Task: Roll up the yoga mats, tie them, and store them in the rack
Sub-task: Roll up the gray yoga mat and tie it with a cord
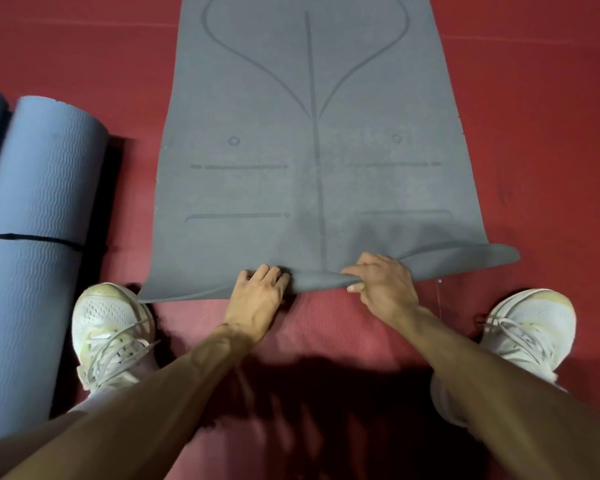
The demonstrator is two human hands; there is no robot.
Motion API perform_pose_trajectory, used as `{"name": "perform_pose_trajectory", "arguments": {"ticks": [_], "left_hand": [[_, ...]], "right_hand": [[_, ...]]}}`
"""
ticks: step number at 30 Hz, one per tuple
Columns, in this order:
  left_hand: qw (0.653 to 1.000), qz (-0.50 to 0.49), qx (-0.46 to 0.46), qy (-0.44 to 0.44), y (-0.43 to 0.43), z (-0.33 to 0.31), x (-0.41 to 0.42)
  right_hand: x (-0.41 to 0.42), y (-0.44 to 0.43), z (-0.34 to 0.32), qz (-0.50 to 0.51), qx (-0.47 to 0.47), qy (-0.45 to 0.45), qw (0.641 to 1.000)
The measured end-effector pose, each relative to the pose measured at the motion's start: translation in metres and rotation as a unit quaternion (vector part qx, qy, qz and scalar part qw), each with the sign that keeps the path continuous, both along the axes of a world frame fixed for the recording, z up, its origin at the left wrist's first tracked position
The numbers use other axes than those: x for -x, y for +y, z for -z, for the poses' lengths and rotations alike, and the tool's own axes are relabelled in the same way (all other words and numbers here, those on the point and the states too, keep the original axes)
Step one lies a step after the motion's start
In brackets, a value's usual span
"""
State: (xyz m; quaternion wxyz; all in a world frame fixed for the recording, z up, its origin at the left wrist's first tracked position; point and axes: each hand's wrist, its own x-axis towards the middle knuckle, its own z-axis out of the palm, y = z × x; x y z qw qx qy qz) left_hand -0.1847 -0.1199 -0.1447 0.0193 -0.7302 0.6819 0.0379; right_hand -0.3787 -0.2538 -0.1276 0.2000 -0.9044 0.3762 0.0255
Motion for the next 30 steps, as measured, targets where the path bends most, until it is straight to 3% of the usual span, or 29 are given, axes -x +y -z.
{"name": "perform_pose_trajectory", "arguments": {"ticks": [5, 10, 15, 21, 25, 30], "left_hand": [[0.999, 0.03, -0.022, 0.0, 0.0, -0.015, -0.008], [0.983, 0.006, -0.133, 0.13, 0.003, -0.03, -0.035], [0.966, -0.063, -0.138, 0.207, 0.005, -0.02, -0.032], [0.915, -0.156, -0.168, 0.333, -0.009, -0.01, -0.043], [0.891, -0.191, -0.208, 0.356, -0.023, -0.007, -0.048], [0.902, -0.178, -0.201, 0.337, -0.027, -0.009, -0.045]], "right_hand": [[-0.004, -0.003, -0.017, 0.02, -0.069, 0.065, 0.995], [-0.014, 0.006, -0.023, 0.028, -0.141, 0.061, 0.988], [-0.018, -0.004, -0.022, 0.037, -0.198, 0.079, 0.976], [-0.022, -0.005, -0.012, 0.083, -0.21, 0.077, 0.971], [-0.024, -0.007, -0.007, 0.094, -0.224, 0.073, 0.967], [-0.026, -0.002, 0.002, 0.124, -0.197, 0.036, 0.972]]}}
